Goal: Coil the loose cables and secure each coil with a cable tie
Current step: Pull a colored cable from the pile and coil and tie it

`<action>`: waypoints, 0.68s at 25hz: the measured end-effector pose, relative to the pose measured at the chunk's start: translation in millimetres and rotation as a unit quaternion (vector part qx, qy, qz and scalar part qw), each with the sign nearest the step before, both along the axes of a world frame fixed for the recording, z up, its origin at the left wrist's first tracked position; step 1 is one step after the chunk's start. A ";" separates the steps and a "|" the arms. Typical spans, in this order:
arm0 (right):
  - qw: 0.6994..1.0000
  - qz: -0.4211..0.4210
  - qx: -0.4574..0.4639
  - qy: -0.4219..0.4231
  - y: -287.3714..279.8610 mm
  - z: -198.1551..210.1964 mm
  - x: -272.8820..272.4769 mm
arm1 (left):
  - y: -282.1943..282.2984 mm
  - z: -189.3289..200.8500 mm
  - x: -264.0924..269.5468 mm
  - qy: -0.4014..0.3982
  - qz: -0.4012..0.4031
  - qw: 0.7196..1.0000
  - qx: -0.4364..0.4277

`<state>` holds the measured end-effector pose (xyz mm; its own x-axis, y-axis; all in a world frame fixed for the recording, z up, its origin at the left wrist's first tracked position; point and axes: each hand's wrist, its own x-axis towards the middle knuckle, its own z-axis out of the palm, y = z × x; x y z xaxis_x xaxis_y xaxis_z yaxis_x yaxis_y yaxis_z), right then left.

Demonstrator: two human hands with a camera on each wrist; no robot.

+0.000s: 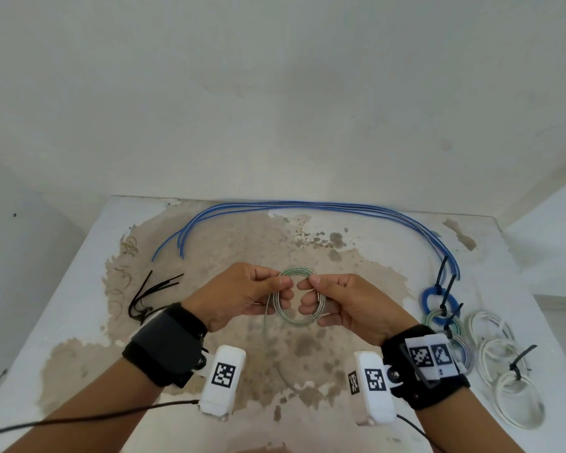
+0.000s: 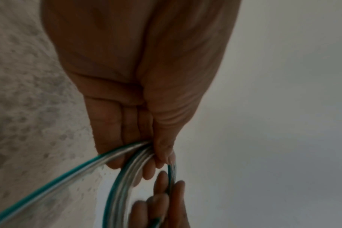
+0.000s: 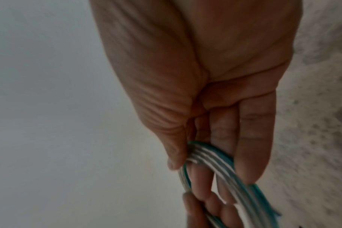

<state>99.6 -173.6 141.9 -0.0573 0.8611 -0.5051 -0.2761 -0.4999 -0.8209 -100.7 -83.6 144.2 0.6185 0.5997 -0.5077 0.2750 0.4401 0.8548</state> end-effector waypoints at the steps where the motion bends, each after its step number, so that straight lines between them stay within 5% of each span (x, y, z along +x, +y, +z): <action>1: 1.000 -0.014 0.006 -0.024 1.6 -3.1 3.6 | -1.2 -0.7 5.3 -0.005 0.033 0.999 0.011; 6: 0.959 -0.087 0.081 -0.257 1.1 -11.0 6.8 | 4.6 -2.8 26.0 -0.101 0.285 0.953 0.001; 9: 0.937 -0.062 0.113 -0.323 4.5 -5.2 4.1 | 3.2 4.4 38.5 -0.115 0.296 0.948 0.003; 14: 0.982 -0.034 0.092 -0.161 17.7 8.7 2.8 | -12.0 4.2 48.1 -0.101 0.272 0.957 0.012; 17: 0.985 -0.010 0.060 -0.159 13.4 2.9 -1.1 | -17.6 -0.2 44.6 -0.096 0.283 0.954 0.029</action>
